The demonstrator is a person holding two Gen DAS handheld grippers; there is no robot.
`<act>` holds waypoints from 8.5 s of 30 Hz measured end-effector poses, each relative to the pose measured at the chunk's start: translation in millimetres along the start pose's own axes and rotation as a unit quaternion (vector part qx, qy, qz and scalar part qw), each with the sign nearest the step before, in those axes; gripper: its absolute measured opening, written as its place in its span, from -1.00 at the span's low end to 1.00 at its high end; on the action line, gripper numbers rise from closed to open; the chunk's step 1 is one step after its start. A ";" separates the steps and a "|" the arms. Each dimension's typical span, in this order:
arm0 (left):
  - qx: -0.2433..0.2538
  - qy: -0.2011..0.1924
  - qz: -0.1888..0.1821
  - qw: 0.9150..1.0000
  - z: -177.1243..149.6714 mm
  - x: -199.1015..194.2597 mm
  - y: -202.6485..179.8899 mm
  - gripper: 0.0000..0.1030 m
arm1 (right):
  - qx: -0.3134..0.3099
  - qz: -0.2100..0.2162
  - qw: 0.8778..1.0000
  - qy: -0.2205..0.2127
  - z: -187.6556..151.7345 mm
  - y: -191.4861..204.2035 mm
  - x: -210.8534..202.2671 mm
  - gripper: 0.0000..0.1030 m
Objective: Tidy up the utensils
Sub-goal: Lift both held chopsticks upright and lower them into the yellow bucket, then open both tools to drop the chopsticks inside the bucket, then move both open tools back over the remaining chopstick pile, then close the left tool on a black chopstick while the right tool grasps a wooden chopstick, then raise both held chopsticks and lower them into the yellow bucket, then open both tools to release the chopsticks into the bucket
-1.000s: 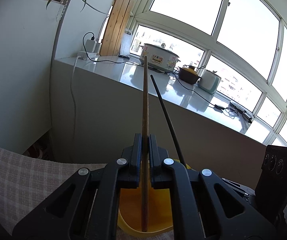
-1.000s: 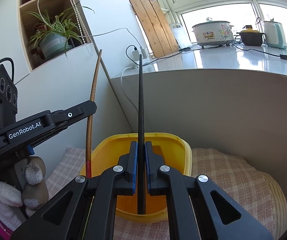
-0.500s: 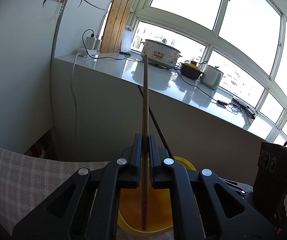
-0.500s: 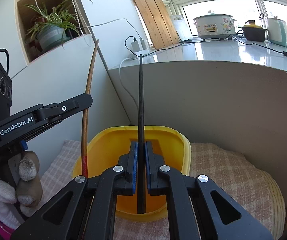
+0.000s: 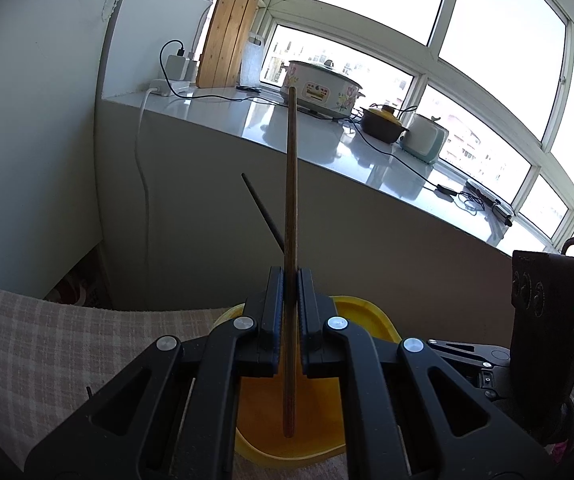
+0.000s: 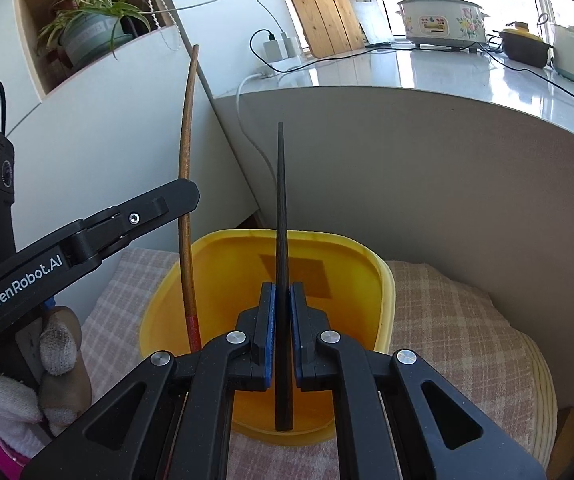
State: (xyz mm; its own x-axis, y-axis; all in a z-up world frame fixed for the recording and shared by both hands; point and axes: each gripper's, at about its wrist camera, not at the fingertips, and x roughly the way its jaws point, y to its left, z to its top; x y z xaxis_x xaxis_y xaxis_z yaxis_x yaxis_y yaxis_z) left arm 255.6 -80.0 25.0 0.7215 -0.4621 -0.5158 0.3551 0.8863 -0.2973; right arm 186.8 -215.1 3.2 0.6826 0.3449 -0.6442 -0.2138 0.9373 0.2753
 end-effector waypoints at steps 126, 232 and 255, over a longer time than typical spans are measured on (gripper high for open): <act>-0.090 0.199 0.059 0.974 -136.2 6.1 171.5 -0.86 | -0.040 -0.044 0.987 0.147 -105.5 114.6 102.9 -0.90; 0.024 -0.023 -0.055 0.998 48.7 -89.3 15.7 -0.94 | -0.021 -0.024 0.978 -0.207 26.5 6.4 -35.5 -0.90; 0.020 0.045 -0.066 0.997 12.8 -55.1 4.6 -0.94 | -0.010 -0.034 0.983 -0.182 2.8 -2.8 -37.2 -0.90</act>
State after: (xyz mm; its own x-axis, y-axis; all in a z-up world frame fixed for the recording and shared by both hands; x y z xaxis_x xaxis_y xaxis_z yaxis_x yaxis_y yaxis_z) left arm 225.1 -50.1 62.4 0.6119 -0.5740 -0.5441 0.4677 0.8174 -0.3363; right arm 164.0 -230.7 28.5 0.8998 0.2442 -0.3616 -0.1704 0.9595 0.2241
